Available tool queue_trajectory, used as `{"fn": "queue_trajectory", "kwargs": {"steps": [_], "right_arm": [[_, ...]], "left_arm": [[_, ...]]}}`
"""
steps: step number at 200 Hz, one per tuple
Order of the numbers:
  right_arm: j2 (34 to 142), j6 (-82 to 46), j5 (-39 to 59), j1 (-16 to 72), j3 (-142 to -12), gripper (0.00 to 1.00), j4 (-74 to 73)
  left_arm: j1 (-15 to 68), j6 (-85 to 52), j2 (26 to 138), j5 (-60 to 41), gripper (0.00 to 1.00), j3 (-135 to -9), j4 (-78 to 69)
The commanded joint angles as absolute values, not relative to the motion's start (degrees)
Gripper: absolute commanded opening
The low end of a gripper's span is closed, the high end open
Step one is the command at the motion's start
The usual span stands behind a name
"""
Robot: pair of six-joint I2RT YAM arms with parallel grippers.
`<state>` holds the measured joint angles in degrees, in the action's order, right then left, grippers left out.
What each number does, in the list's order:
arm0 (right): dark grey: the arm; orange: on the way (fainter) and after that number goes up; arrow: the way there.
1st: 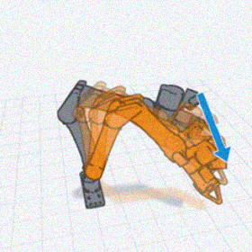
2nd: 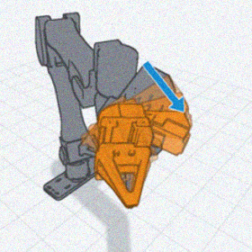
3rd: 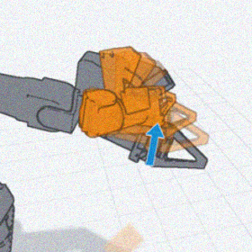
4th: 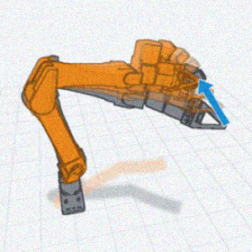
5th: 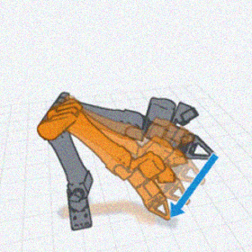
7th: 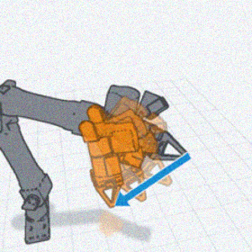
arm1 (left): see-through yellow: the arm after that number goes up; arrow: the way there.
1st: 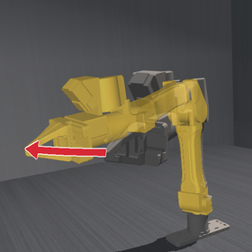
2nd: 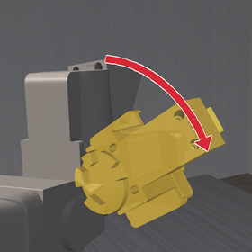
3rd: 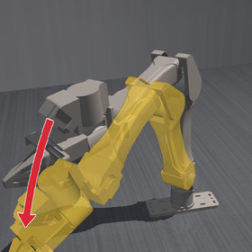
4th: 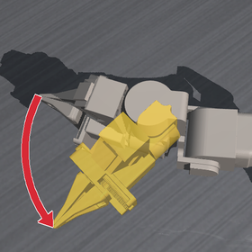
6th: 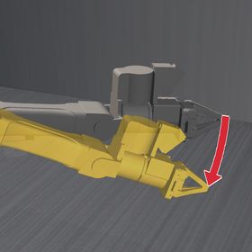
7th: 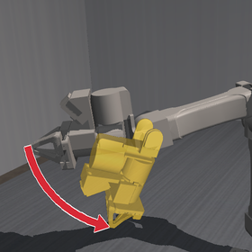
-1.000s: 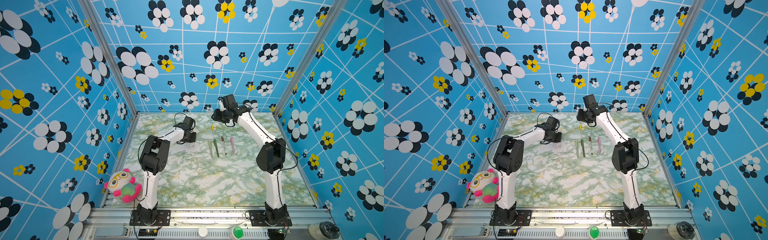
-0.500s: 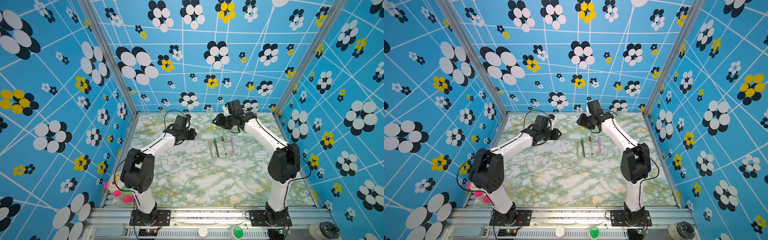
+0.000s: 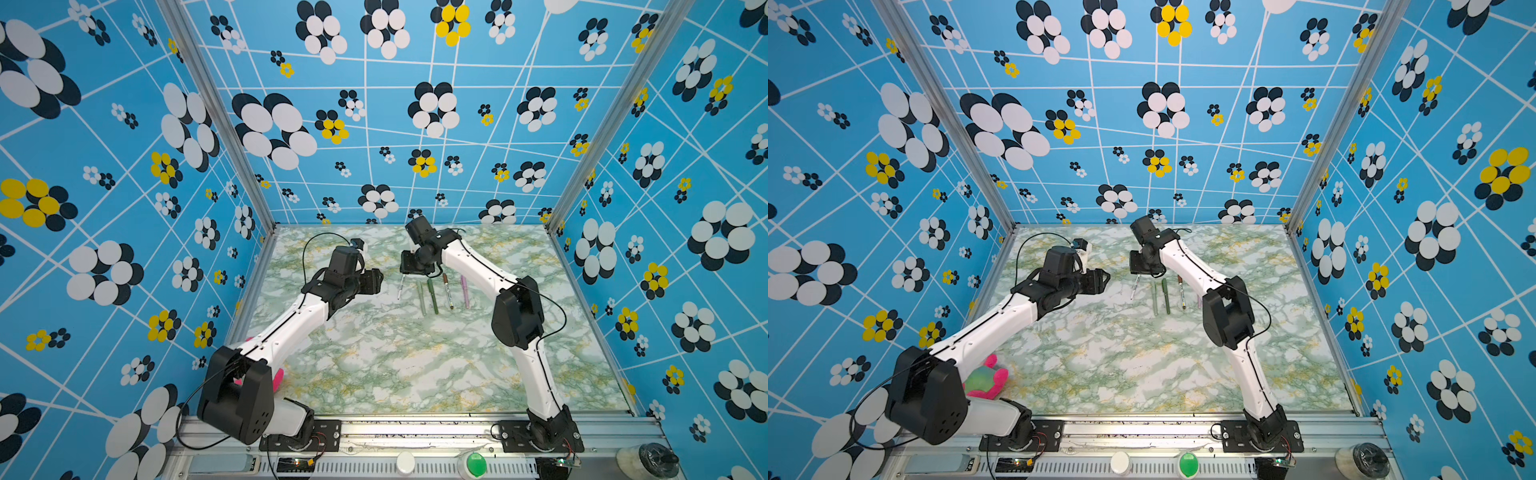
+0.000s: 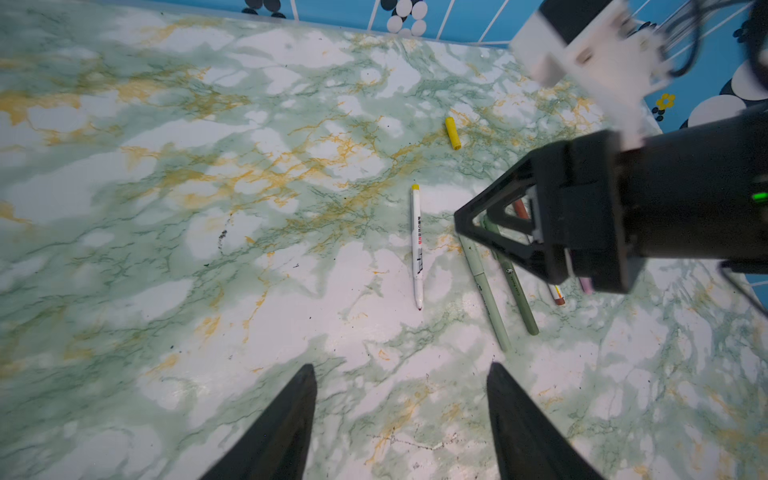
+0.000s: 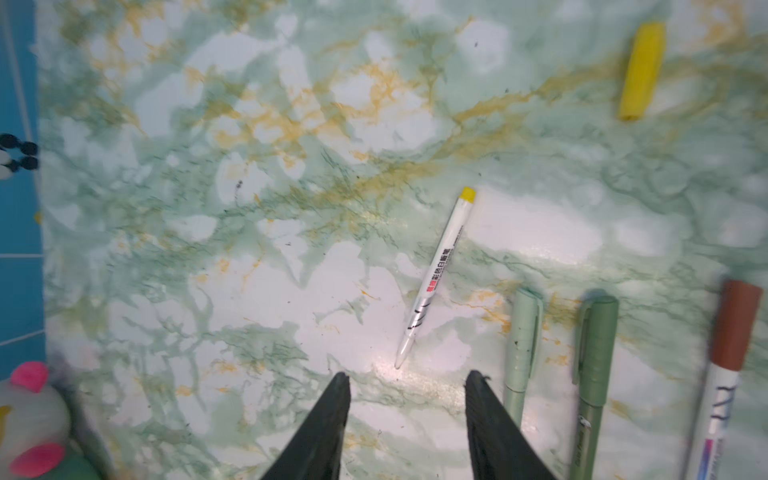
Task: Insert the pens into the pen caps
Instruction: 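Lower the right gripper onto the white pen and close on it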
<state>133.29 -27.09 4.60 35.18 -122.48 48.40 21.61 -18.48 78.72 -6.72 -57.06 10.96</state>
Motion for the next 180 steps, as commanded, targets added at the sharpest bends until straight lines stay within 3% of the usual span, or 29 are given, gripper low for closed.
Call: {"fn": "queue_trajectory", "kwargs": {"steps": [1, 68, 120, 180], "right_arm": [[135.43, -25.17, 1.5, 35.72, -124.51, 0.47, 50.6], [142.84, -25.25, -4.15, 36.68, -129.4, 0.45, 53.16], [146.71, -25.44, -3.04, 36.73, -132.59, 0.4, 53.84], [149.06, -24.63, -1.75, 37.39, -135.2, 0.25, 54.75]], "left_arm": [[20.76, -18.81, 75.17, -4.9, 0.69, -54.49, 9.45], [20.04, -19.32, 71.98, -5.58, 0.72, -52.62, 8.55], [19.61, -19.42, 72.16, -6.17, 0.72, -52.91, 8.26], [19.54, -19.62, 71.92, -6.58, 0.72, -53.57, 9.27]]}}
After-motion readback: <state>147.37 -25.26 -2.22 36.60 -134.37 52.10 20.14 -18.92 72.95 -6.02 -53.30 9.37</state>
